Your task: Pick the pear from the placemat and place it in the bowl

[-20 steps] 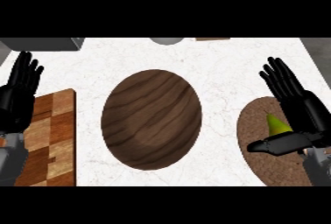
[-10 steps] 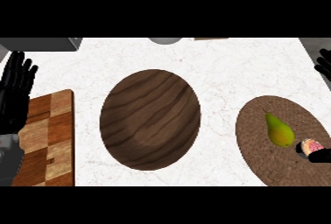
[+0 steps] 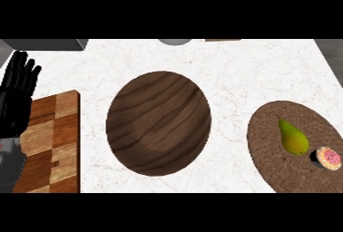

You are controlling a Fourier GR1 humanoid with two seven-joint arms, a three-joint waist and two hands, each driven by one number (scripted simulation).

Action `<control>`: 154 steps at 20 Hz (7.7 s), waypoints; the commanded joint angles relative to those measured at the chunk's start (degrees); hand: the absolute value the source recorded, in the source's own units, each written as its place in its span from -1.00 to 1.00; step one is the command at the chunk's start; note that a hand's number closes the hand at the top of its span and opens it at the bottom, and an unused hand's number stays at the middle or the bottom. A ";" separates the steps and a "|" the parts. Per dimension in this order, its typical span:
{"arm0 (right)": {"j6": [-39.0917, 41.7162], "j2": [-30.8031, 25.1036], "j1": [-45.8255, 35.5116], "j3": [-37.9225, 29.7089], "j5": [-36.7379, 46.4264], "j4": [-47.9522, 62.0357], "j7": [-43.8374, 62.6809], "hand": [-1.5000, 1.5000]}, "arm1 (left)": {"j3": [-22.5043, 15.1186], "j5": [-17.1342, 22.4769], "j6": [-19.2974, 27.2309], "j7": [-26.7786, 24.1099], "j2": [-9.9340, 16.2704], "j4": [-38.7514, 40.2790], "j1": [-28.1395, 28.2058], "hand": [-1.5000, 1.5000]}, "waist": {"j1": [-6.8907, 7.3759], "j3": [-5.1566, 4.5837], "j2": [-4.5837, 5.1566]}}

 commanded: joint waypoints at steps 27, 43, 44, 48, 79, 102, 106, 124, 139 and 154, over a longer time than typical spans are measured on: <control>14.93 17.99 -4.68 5.76 39.48 17.44 -14.32 -1.00 | 6.77 -2.21 -7.09 0.51 -1.59 1.31 0.80 0.00 | -0.24 0.08 -0.09; 8.84 28.39 -6.53 6.68 53.44 23.96 -23.69 -1.00 | 5.38 -8.15 -4.20 2.50 -7.06 -1.16 -0.87 0.00 | -0.44 0.07 -0.12; 8.17 25.89 -5.32 8.00 55.89 26.89 -28.90 -1.00 | 7.75 -5.89 -7.08 1.12 -5.19 1.49 -1.28 0.00 | -0.40 0.07 -0.07; 10.02 26.39 -10.00 6.98 57.78 32.34 -29.98 -1.00 | 8.17 -6.71 -6.12 2.47 -5.77 1.19 -3.08 0.00 | -0.19 0.08 -0.04; -6.93 35.99 -13.00 4.84 70.96 44.86 -39.24 1.00 | 9.32 -8.83 -7.09 6.95 -8.34 -5.53 -0.29 0.00 | -0.24 0.08 -0.13; -19.33 25.19 -54.76 3.75 75.11 70.12 -74.16 1.00 | 5.43 -10.25 -8.48 3.54 -10.22 -0.19 -5.80 0.00 | 5.46 0.22 1.78; -15.40 27.02 -58.39 2.14 70.95 72.44 -76.87 1.00 | 5.90 -10.70 -7.39 4.44 -10.00 0.33 -6.83 0.00 | 4.46 0.20 1.46; 3.61 42.23 -74.03 8.62 61.74 73.58 -62.32 1.00 | 7.94 -10.12 -7.72 4.17 -8.75 0.05 -4.14 0.00 | 1.33 -0.01 -0.14; -2.27 58.48 -60.90 19.81 60.83 57.97 -48.07 1.00 | 9.24 -10.35 -7.26 3.22 -8.71 1.04 -2.72 0.00 | -1.05 0.07 -0.37; -6.60 66.23 -48.61 21.13 53.45 58.39 -33.68 -1.00 | 7.85 -11.01 -7.28 1.37 -11.12 1.58 -2.48 0.00 | 0.67 0.04 0.21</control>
